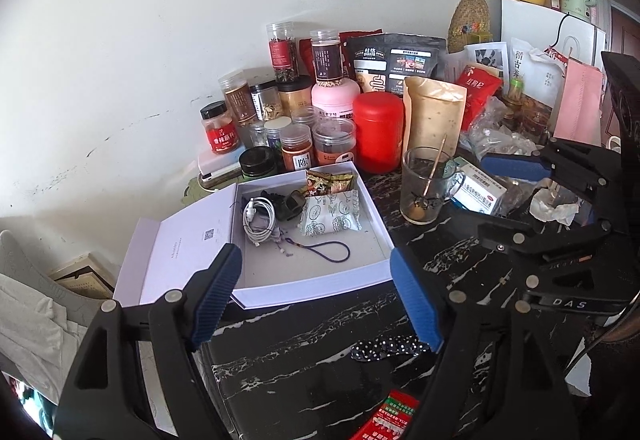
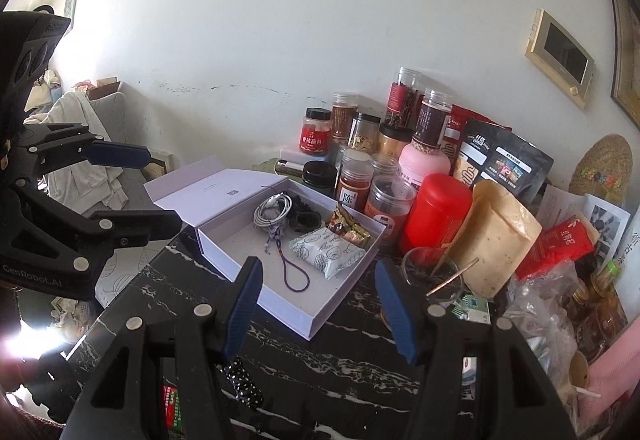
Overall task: Organize objects
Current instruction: 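Lift both open tools out of the box back over the table, then move the left tool to the red snack packet while the right tool approaches the polka-dot scrunchie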
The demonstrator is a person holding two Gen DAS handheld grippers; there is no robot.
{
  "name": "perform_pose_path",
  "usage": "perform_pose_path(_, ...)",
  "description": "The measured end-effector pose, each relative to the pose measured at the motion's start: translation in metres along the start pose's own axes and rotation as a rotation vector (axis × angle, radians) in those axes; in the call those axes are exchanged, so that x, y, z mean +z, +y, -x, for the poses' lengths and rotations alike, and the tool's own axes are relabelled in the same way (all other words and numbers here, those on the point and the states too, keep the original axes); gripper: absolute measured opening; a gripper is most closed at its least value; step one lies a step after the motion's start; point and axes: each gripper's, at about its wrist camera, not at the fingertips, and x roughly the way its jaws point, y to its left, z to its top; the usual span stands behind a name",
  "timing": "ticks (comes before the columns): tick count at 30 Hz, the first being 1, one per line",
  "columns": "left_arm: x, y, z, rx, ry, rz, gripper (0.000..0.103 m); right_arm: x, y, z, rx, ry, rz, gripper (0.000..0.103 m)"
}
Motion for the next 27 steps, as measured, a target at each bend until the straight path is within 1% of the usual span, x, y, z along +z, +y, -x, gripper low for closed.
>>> perform_pose_path(6, -0.023, -0.008, 0.01, -0.006, 0.018, 0.003, 0.076, -0.02, 0.009, 0.008, 0.018, 0.014, -0.006, 0.059)
perform_pose_path(10, -0.041, -0.012, 0.013, 0.007, 0.037, 0.006, 0.076, -0.033, 0.016, 0.011, 0.032, 0.032, -0.007, 0.059)
perform_pose_path(17, -0.074, -0.017, 0.016, -0.035, 0.066, 0.022, 0.076, -0.055, 0.029, 0.011, 0.051, 0.069, -0.001, 0.059)
perform_pose_path(20, -0.085, -0.019, 0.016, -0.078, 0.074, 0.032, 0.076, -0.066, 0.034, 0.009, 0.054, 0.087, 0.003, 0.059)
perform_pose_path(24, -0.1, -0.022, 0.015, -0.094, 0.079, 0.026, 0.076, -0.081, 0.041, 0.003, 0.068, 0.121, 0.004, 0.059)
perform_pose_path(27, -0.111, -0.025, 0.011, -0.112, 0.1, 0.018, 0.076, -0.092, 0.043, -0.002, 0.071, 0.146, -0.012, 0.059)
